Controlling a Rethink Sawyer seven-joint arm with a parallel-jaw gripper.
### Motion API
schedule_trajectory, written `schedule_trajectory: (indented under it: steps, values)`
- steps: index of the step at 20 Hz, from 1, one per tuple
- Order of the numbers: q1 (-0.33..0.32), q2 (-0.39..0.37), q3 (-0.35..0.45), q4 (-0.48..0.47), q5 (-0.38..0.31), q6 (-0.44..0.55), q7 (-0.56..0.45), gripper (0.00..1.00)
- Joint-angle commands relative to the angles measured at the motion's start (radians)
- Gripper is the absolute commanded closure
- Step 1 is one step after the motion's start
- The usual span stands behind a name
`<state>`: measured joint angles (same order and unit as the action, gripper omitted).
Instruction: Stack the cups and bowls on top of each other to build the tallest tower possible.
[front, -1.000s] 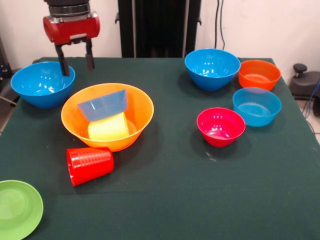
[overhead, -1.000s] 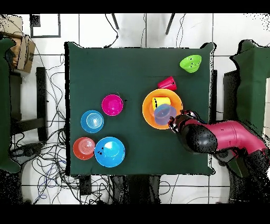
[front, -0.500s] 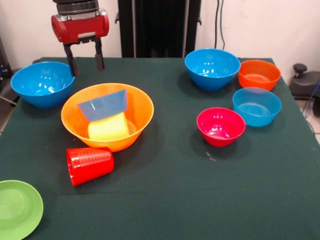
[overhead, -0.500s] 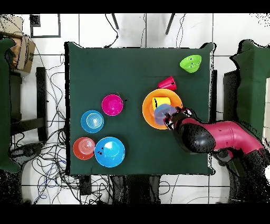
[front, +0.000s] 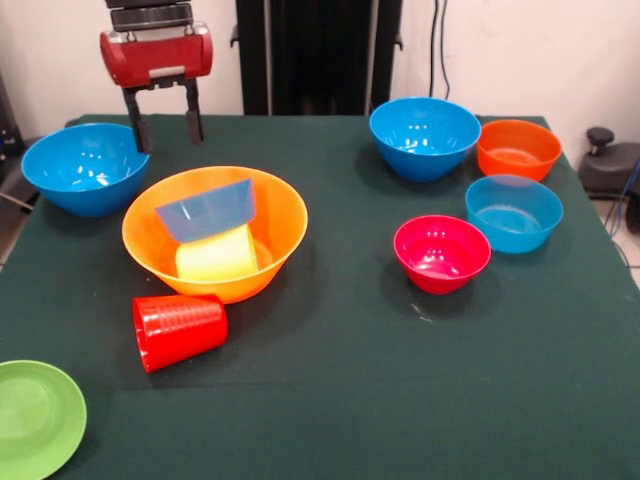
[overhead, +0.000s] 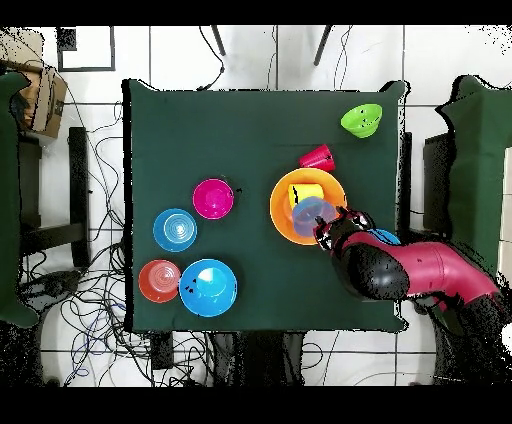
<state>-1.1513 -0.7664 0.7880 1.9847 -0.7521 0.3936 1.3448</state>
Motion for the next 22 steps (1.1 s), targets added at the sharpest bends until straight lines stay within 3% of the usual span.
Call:
schedule_trajectory:
  steps: [1,8,16,22]
  values:
    - [0.032,0.029,-0.102,0.032,-0.046,-0.031,0.095,0.0]
    - [0.009,0.035,-0.123,0.002,-0.074,0.028,0.009,0.0]
    - [-0.044,0.001,-0.074,-0.032,-0.138,0.138,-0.231,0.0]
    - [-0.074,0.018,-0.048,-0.04,-0.163,0.151,-0.268,0.0]
